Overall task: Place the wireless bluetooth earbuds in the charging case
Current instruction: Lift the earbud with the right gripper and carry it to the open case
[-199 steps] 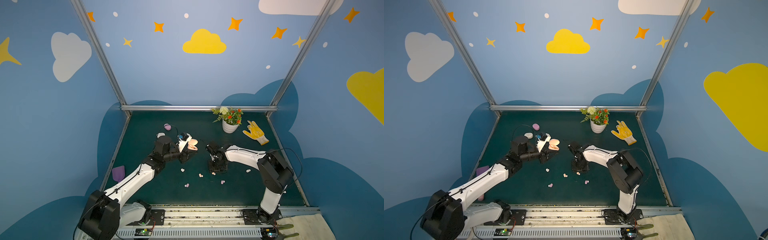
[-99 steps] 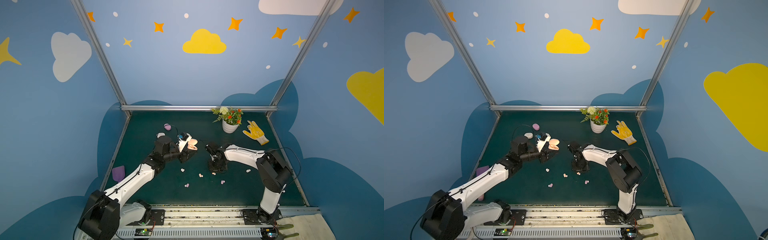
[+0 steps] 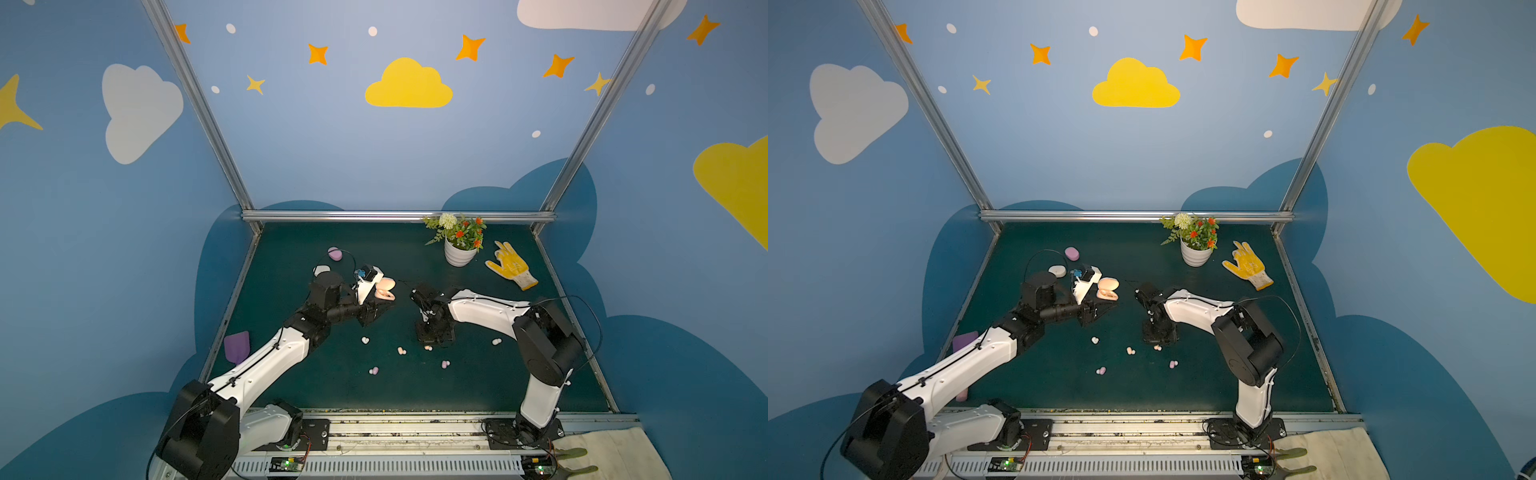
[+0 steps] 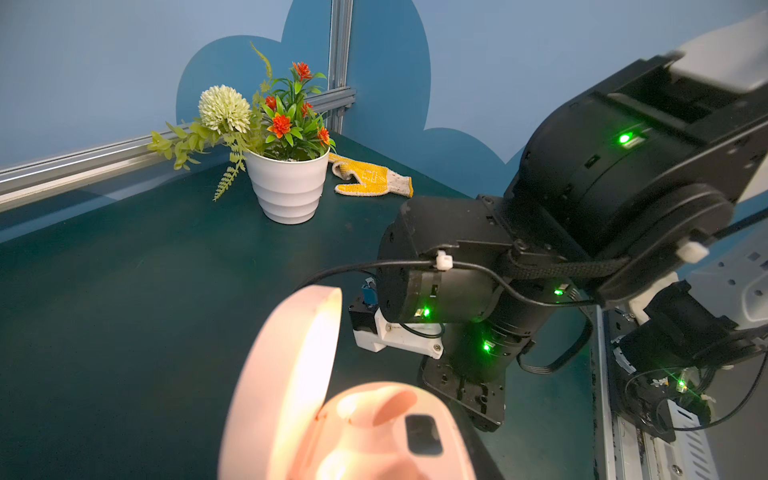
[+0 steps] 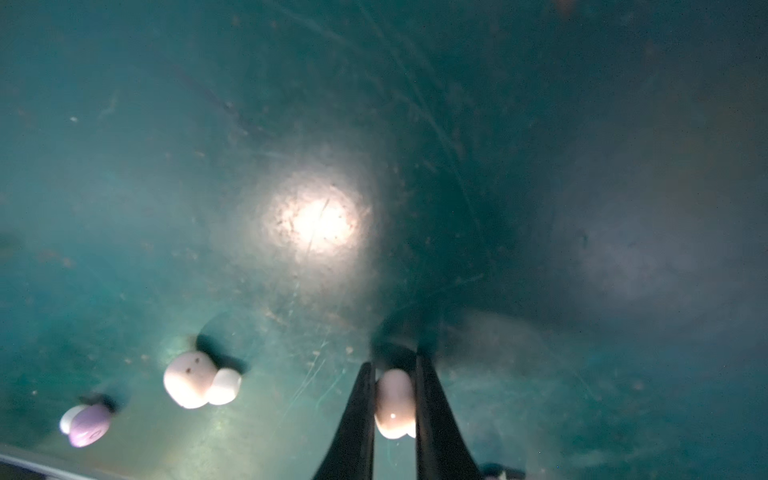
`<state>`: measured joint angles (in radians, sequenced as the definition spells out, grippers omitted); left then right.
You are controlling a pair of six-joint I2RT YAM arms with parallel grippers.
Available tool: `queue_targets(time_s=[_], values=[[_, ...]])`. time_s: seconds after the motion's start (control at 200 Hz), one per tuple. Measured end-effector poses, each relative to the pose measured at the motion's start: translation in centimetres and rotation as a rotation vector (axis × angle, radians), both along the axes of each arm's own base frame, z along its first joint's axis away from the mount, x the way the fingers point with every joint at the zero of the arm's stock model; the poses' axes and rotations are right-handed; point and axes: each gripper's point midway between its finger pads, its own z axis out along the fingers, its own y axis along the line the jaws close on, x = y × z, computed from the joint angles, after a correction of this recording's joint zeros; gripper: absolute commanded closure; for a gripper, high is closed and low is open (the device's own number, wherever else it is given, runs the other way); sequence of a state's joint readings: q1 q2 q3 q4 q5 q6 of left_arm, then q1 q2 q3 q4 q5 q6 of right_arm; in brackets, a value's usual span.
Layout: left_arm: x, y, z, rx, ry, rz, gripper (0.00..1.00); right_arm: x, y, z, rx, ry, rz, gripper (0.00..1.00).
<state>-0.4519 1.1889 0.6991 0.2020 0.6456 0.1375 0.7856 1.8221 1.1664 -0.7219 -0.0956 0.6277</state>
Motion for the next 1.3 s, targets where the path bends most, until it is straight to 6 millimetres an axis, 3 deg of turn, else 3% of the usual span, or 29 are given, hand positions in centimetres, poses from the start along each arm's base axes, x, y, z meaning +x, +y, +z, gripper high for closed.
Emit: queue_targets(time_s=[0.115, 0.285, 0.516, 0.661, 0.841, 1.076, 1.302], values=[[-0.1, -0.1, 0.1, -0.004, -0.003, -0.005, 0.96, 0.2, 0.1, 1.5, 0.040, -0.022, -0.007, 0.87], [-0.3, -0.3, 0.4, -0.018, -0.009, -0.025, 0.96, 0.8, 0.0, 5.2, 0.133, -0.077, -0.020, 0.88], [-0.6, -1.7, 0.4, -0.055, -0.012, -0.086, 0.96, 0.8, -1.5, 9.9, 0.234, -0.128, -0.017, 0.89], [-0.9, -3.4, -0.4, -0.086, 0.010, -0.153, 0.96, 0.8, -2.7, 12.9, 0.288, -0.152, -0.010, 0.88], [-1.7, -6.4, -1.0, -0.124, 0.014, -0.250, 0.96, 1.3, -3.4, 18.0, 0.403, -0.211, 0.004, 0.88], [-1.7, -9.3, 0.7, -0.216, -0.028, -0.348, 0.96, 0.3, -3.8, 24.2, 0.542, -0.303, 0.034, 0.88], [-1.6, -11.9, 1.8, -0.286, -0.037, -0.451, 0.96, -0.5, -3.5, 26.3, 0.612, -0.304, 0.065, 0.87]])
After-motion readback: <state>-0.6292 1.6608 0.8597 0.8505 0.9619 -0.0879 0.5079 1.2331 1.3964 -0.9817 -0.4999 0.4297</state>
